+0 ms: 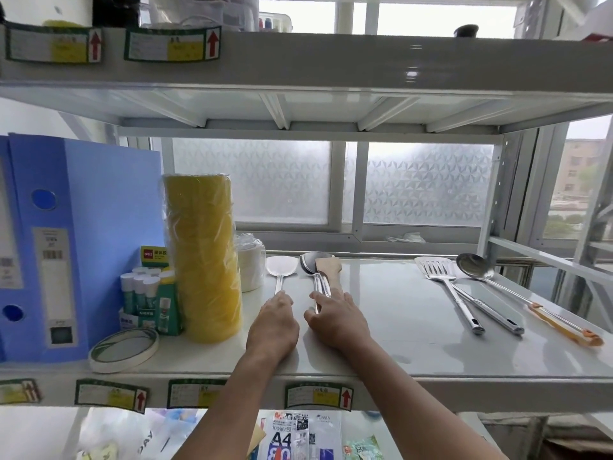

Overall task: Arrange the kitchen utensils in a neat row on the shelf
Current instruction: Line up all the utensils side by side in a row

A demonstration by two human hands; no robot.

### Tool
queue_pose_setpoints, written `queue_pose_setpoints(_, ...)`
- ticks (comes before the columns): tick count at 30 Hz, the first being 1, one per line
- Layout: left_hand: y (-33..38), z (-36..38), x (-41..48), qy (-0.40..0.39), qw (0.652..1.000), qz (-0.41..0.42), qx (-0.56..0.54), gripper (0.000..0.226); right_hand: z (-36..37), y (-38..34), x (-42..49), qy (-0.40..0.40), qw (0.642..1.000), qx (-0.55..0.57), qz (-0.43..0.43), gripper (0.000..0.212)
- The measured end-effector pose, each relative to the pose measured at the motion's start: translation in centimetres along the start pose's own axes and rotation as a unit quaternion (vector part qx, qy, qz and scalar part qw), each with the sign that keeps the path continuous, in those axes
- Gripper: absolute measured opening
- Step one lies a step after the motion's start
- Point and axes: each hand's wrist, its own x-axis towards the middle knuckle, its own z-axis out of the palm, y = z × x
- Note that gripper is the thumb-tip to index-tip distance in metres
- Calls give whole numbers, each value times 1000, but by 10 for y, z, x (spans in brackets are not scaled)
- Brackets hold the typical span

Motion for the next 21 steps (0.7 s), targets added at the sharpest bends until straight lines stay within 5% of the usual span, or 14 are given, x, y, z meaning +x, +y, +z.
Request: queue_pose_setpoints(21,2,1,4,-23,999,-3,-29,57,-9,-4,-10,-21,1000,-7,-20,71)
